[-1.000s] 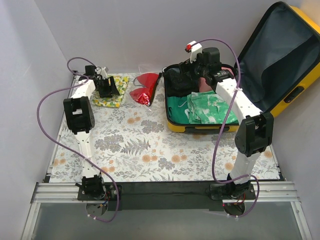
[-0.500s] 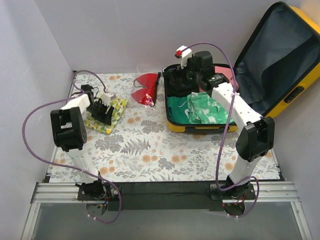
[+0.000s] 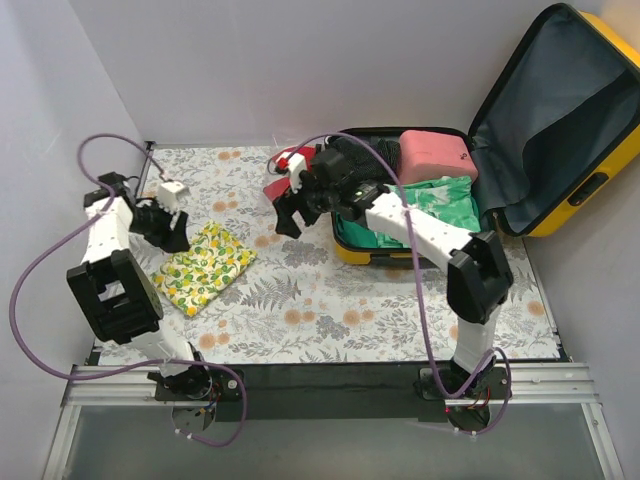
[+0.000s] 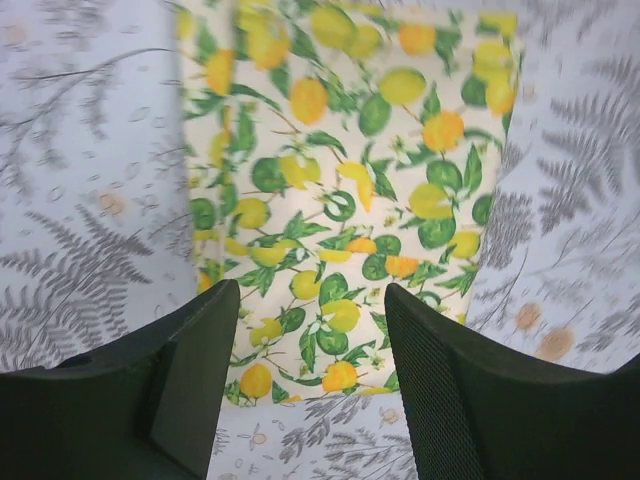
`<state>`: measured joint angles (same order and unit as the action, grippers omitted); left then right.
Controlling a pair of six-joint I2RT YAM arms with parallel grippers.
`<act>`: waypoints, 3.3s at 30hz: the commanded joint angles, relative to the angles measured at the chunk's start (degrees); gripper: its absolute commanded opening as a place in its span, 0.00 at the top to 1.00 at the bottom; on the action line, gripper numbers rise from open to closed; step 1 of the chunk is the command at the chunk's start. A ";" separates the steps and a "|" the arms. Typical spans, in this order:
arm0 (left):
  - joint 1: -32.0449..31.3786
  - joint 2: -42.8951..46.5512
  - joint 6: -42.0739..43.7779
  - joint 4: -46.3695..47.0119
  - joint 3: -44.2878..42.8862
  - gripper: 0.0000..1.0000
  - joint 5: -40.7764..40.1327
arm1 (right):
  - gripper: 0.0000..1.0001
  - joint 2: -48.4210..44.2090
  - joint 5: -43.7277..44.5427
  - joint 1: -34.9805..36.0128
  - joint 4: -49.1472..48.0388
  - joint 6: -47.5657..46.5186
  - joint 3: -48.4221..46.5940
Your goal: Pack the luggage
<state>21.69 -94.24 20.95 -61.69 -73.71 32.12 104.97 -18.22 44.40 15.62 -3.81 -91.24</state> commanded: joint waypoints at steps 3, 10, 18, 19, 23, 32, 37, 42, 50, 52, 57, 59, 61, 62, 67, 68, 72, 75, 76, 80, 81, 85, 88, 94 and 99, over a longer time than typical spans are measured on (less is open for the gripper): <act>12.04 -1.13 -28.13 -5.19 -4.43 0.42 10.76 | 0.07 11.12 -1.12 3.76 -3.57 7.77 -10.34; 21.46 4.05 -32.11 -6.44 7.42 0.36 12.45 | 0.21 27.72 -2.43 6.31 -4.72 11.28 -23.70; 21.37 5.91 -36.86 0.77 14.73 0.34 3.04 | 0.33 33.90 -3.84 7.10 -5.07 9.97 -24.78; 21.37 5.73 -37.55 1.57 15.43 0.35 2.60 | 0.47 33.90 -4.36 7.10 -5.07 9.88 -24.25; 18.48 3.71 -38.79 6.22 16.93 0.35 -0.12 | 0.96 32.15 -5.16 7.01 -4.81 9.10 -18.65; 4.07 -0.15 -45.64 13.87 17.55 0.36 -1.53 | 0.99 17.56 -3.05 4.21 -4.19 8.91 -1.67; -2.44 -2.44 -50.30 16.16 14.92 0.36 -0.23 | 0.76 10.10 -0.07 2.97 -4.10 9.00 6.50; -1.66 -2.10 -50.48 14.58 9.30 0.36 -0.13 | 0.34 5.87 0.64 0.60 -4.10 12.34 9.59; -0.86 5.99 -54.60 13.26 12.53 0.28 -3.81 | 0.27 11.04 -1.03 0.51 -5.16 15.33 4.42; -0.86 6.52 -57.68 13.62 14.11 0.27 -5.66 | 0.26 13.84 -1.38 0.51 -5.33 16.55 1.69; 0.36 3.01 -60.94 13.53 15.79 0.27 -4.53 | 0.20 17.90 -2.87 0.51 -6.04 18.14 -1.13; 0.54 0.91 -61.99 13.44 15.53 0.28 -2.59 | 0.19 19.74 -3.40 0.68 -6.39 18.58 -2.71; 0.54 -1.47 -63.04 13.79 15.97 0.28 -2.32 | 0.19 21.32 -3.40 0.95 -6.39 19.10 -3.94; 0.54 -2.00 -63.57 14.57 16.14 0.29 -2.50 | 0.19 21.85 -3.32 1.30 -6.48 19.02 -4.03; -0.07 -5.07 -66.38 17.65 18.87 0.29 -0.74 | 0.20 24.05 -3.93 2.62 -6.91 20.16 -3.68; -0.25 -5.52 -67.26 18.70 19.39 0.30 -0.05 | 0.21 24.40 -4.80 3.05 -7.18 20.86 -3.33; -1.65 -6.84 -68.32 21.25 20.54 0.33 0.40 | 0.25 25.99 -7.00 4.20 -8.14 22.62 -3.67; -3.14 -6.93 -68.41 22.93 21.33 0.37 0.31 | 0.35 27.30 -8.32 4.99 -8.67 23.41 -5.60; -3.67 -6.93 -68.32 23.11 21.33 0.41 0.75 | 0.37 27.57 -8.59 5.08 -8.85 23.76 -5.96; -5.17 -6.58 -67.62 23.72 20.02 0.61 1.37 | 0.66 26.69 -9.03 5.08 -9.03 23.68 -7.28; -5.34 -6.40 -67.62 23.72 19.58 0.70 1.63 | 0.74 26.26 -9.03 5.08 -9.11 23.50 -7.46; -6.31 -4.30 -66.92 22.85 16.68 0.95 4.17 | 0.99 23.28 -7.63 4.64 -8.68 21.84 -8.51; -6.92 -0.36 -66.57 22.06 13.17 1.00 5.14 | 0.99 20.29 -6.92 4.38 -8.15 20.78 -9.22; -10.52 5.02 -65.60 19.86 2.55 1.00 6.20 | 0.99 12.21 -2.09 3.24 -5.60 14.90 -10.62; -16.67 4.15 -67.35 19.50 -6.43 1.00 5.94 | 0.99 5.26 2.13 -0.54 -4.11 11.29 -9.92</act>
<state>8.16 -92.20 -45.50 -43.13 -75.26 36.64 116.92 -19.11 46.68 10.74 11.42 -98.48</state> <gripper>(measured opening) 0.064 0.058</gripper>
